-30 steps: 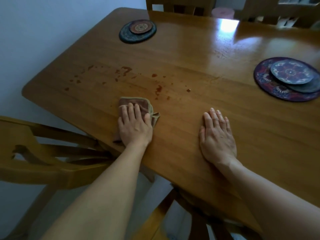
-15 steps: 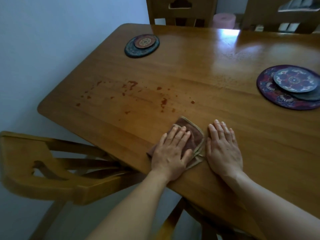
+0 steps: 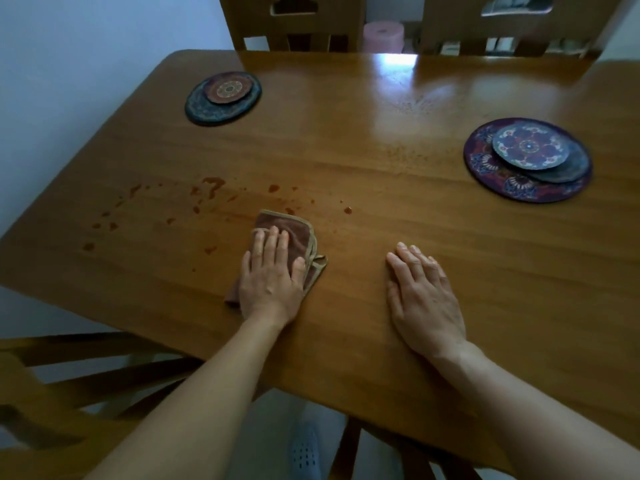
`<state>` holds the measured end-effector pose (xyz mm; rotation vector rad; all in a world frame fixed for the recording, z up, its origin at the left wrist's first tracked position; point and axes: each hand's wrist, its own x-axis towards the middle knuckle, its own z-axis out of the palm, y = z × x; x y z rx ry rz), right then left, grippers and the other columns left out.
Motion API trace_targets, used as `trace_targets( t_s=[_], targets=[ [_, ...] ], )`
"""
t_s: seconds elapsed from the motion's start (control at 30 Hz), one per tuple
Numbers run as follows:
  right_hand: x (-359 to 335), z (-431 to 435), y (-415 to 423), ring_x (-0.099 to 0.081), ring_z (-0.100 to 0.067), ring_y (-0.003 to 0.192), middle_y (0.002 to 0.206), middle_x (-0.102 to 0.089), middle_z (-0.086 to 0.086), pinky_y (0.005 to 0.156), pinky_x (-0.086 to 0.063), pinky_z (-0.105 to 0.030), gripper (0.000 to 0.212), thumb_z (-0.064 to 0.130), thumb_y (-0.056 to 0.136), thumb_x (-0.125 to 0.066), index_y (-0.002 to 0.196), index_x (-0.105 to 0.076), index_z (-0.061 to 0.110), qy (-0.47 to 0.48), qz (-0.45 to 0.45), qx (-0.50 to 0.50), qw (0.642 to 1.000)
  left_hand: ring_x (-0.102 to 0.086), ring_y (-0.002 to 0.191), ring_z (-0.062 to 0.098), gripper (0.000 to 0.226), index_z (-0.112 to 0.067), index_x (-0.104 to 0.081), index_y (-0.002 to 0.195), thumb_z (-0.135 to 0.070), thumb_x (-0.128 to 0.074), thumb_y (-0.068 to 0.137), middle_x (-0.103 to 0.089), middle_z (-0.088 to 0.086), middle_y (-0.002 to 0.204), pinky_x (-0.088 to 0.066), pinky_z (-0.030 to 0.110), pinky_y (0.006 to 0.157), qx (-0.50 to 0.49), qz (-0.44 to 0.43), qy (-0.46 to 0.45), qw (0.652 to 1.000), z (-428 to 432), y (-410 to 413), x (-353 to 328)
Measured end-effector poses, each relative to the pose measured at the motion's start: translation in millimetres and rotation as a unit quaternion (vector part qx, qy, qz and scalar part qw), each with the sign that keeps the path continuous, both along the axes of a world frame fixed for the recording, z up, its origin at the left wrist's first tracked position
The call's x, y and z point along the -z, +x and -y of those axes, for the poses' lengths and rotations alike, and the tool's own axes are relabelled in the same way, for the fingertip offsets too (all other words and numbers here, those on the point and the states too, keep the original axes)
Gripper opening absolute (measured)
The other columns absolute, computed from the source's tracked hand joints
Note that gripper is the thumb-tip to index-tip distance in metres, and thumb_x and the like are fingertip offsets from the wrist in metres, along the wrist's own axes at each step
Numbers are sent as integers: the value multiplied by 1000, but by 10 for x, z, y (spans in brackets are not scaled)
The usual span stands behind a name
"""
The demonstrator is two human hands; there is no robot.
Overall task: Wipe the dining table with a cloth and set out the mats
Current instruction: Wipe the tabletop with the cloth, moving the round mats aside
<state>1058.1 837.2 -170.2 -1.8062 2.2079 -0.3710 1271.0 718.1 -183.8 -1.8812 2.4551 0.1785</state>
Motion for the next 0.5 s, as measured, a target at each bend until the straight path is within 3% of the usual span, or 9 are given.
trace_targets(
  t_s=[0.1, 0.17, 0.27, 0.33, 0.5],
  targets=[
    [-83, 147, -11, -35, -18, 136, 144, -47, -1, 112, -27, -36, 36, 27, 98, -45, 132, -53, 22, -17, 31, 60, 998, 12, 150, 14, 65, -24, -2, 157, -52, -2, 98, 5, -5, 165, -1, 38, 122, 94, 27, -2, 995, -112, 124, -35],
    [-121, 365, 0, -42, -19, 126, 133, -52, -3, 106, -36, -38, 28, 21, 96, -49, 122, -59, 18, -34, 56, 122, 990, 16, 149, 13, 66, -26, -1, 156, -53, -1, 96, 7, -6, 164, 0, 38, 122, 164, 35, 10, 986, -185, 210, -44],
    [-122, 668, 88, -33, -22, 136, 144, -44, -7, 114, -30, -38, 34, 10, 98, -44, 130, -55, 10, -68, 118, 248, 959, 11, 150, 14, 62, -27, -6, 155, -53, -11, 99, 0, -5, 164, -8, 44, 122, 252, 27, 10, 967, -241, 266, -44],
    [-51, 756, 154, -28, -23, 141, 150, -39, -9, 119, -21, -37, 40, 5, 98, -41, 136, -51, 8, -71, 91, 268, 956, -1, 151, 16, 60, -26, -15, 155, -51, -20, 101, -11, -4, 163, -16, 45, 120, 295, 4, 3, 955, -236, 201, -39],
    [90, 867, 203, -26, -23, 144, 151, -39, -9, 121, -13, -40, 48, 2, 93, -38, 139, -48, 11, -72, 34, 273, 959, 8, 150, 11, 59, -31, -12, 155, -52, -19, 100, -6, -9, 164, -5, 43, 122, 337, -40, 4, 941, 71, -266, 41]
  ],
)
